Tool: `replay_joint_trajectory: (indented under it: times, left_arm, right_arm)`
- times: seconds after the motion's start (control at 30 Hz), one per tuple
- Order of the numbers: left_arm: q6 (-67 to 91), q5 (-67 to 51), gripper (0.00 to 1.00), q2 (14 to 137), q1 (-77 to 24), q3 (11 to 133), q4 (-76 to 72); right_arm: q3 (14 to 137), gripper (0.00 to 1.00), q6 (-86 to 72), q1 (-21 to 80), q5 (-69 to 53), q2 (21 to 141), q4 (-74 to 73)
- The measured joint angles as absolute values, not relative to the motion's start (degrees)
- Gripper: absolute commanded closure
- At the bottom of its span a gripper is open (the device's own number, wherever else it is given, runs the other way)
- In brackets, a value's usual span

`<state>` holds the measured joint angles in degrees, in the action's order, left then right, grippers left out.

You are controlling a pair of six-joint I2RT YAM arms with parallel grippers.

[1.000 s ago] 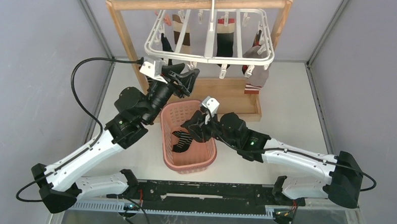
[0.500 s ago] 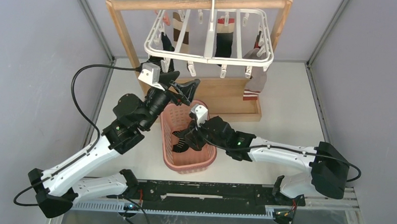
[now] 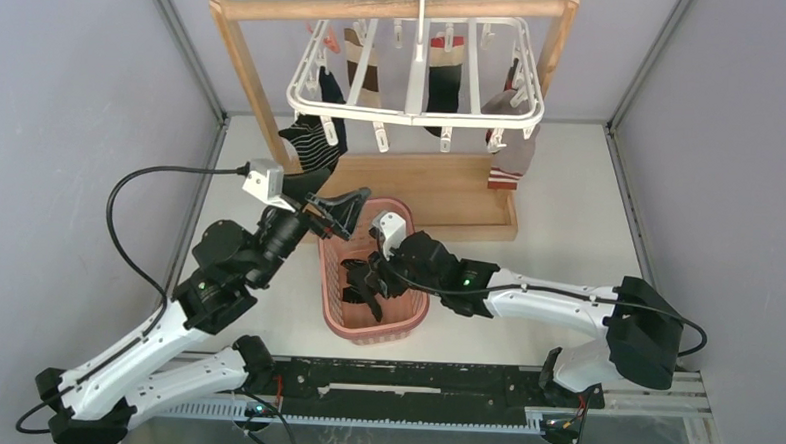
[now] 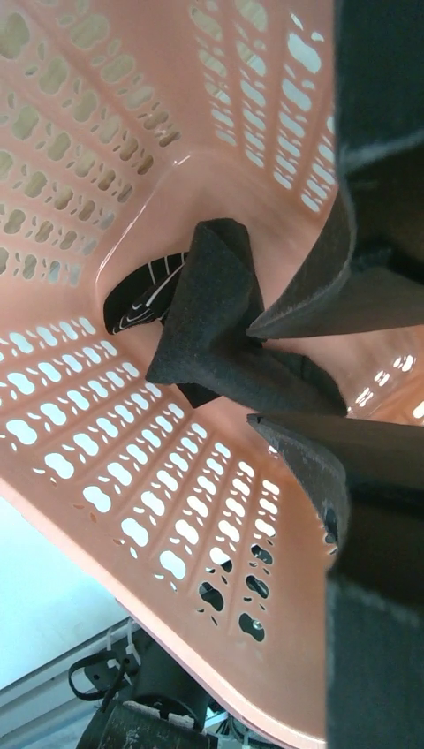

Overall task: Remove the socks clipped to the hanger
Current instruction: Place the sock in the bin.

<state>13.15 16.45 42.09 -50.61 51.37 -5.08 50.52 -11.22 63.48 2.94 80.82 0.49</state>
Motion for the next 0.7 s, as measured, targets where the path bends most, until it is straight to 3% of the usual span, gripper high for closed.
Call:
replay_joint_trajectory:
  times: [0.2, 0.5, 0.63, 0.7]
  left_arm:
    - [14.20, 18.39, 0.00, 36.25, -50.63, 48.07, -1.52]
    - [16.56, 24.08, 0.00, 29.50, -50.68, 44.95, 5.82]
    - [16.56, 27.53, 0.00, 26.65, -50.68, 42.70, 7.44]
    - [16.40, 29.21, 0.00, 25.76, -50.68, 41.52, 7.53]
  right_arm:
    - [52.97, 0.39, -10.79, 63.66, 3.27, 80.84, -1.78]
    - [54.08, 0.37, -10.63, 64.18, 3.01, 80.29, -5.37]
    - [54.08, 0.09, -10.44, 64.53, 2.96, 78.22, -8.67]
    - [54.08, 0.03, -10.66, 64.58, 2.92, 76.49, -10.15]
